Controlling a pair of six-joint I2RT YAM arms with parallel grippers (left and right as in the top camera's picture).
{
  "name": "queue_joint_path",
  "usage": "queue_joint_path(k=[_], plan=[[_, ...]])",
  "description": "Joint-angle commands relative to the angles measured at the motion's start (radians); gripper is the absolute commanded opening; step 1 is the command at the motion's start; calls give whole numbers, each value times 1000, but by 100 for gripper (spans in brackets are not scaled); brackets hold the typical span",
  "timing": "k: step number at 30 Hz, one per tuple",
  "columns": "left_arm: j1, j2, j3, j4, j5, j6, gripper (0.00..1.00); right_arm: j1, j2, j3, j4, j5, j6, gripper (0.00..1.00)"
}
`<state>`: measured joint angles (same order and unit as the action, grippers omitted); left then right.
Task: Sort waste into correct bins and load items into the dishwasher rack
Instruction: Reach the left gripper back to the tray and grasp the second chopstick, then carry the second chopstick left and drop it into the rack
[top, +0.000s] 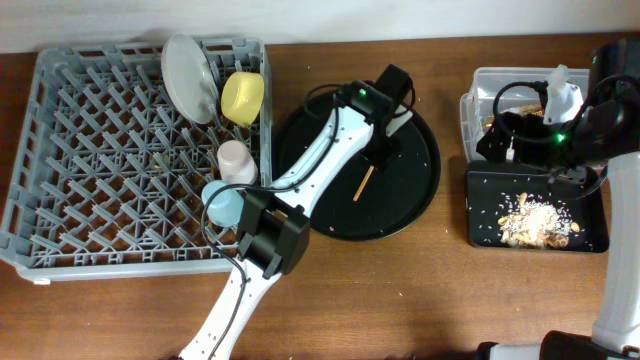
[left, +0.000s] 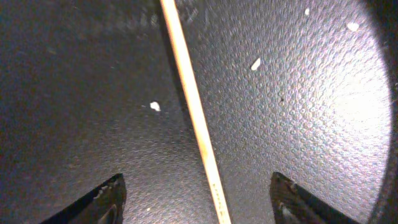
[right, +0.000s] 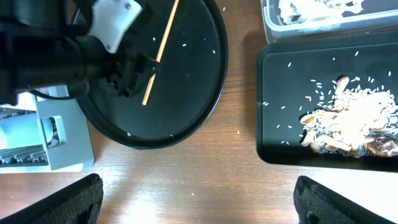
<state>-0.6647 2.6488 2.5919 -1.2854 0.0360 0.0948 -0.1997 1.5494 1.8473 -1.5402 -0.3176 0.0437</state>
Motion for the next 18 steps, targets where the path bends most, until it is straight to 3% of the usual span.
queue_joint_path(k=[1, 11, 13, 16, 18], plan=[[3, 22, -76, 13, -25, 19, 67, -4, 1, -2, 0, 9, -10, 98], [-38, 23, -192, 45, 5, 3, 55, -4, 1, -2, 0, 9, -10, 98], [-48, 22, -224, 59, 5, 3, 45, -4, 1, -2, 0, 9, -10, 98], [-53, 23, -246, 73, 1, 3, 12, -4, 1, -2, 0, 9, -10, 98], [-53, 22, -246, 74, 2, 3, 2, -4, 1, -2, 0, 9, -10, 98]])
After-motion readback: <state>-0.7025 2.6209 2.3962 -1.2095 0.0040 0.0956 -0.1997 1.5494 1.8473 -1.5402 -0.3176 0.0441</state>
